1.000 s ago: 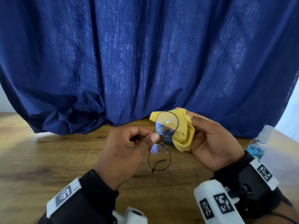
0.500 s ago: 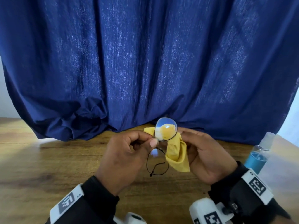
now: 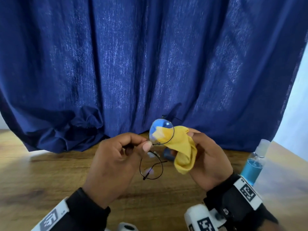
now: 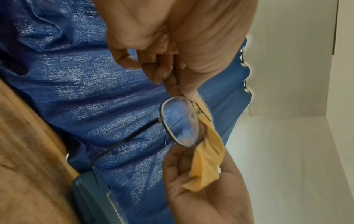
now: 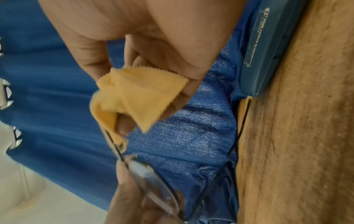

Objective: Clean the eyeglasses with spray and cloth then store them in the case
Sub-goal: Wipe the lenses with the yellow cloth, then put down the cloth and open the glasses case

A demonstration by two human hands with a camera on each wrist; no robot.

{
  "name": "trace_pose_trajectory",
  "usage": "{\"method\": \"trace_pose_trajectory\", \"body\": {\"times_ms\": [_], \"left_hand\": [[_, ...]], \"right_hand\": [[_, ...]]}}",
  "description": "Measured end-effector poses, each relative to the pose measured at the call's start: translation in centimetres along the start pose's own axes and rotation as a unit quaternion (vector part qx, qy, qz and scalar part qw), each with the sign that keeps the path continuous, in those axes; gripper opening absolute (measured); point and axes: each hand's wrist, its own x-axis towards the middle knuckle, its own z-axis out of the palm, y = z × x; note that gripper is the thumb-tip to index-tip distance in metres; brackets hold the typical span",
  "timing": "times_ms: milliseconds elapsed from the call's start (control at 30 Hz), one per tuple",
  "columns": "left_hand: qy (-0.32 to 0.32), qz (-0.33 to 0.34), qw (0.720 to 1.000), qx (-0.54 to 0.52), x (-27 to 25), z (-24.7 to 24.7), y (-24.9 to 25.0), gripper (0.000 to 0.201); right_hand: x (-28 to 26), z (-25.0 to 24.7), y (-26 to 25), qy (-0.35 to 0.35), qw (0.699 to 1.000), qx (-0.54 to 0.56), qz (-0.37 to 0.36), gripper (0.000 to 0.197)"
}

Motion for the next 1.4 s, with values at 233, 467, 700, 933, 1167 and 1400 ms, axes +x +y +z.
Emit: {"method": "trace_pose_trajectory", "body": {"times_ms": [233, 467, 700, 933, 1167, 1400], "left_hand": [[0.01, 0.05, 0.992, 0.115, 0.0, -0.2, 0.0, 0.006], [-0.081, 0.173, 0.926, 0.325, -0.5, 0.6, 0.3, 0.02], [-0.157, 0.18, 0.861, 0.45, -1.9, 2.7, 2.0, 0.024], [-0.248, 0.09, 0.821, 0.506, -4.5, 2.8, 3.5, 0.024], [-0.277, 0.033, 0.809, 0.517, -5.5, 1.3, 4.2, 0.007], [-0.24, 0.06, 0.849, 0.467, -6.1, 0.9, 5.4, 0.023]], "right_hand": [[-0.5, 1.0, -0.3, 0.081, 0.994, -0.033, -0.058, 0.02], [-4.7, 1.2, -1.5, 0.161, 0.964, -0.179, -0.116, 0.008], [-11.8, 0.1, -3.7, 0.15, 0.944, -0.285, -0.072, 0.014], [-15.9, 0.1, -4.7, 0.159, 0.949, -0.271, -0.034, 0.008], [-17.7, 0.7, -4.8, 0.114, 0.941, -0.318, -0.011, 0.012], [-16.7, -2.7, -6.5, 0.049, 0.89, -0.452, 0.017, 0.011]]}}
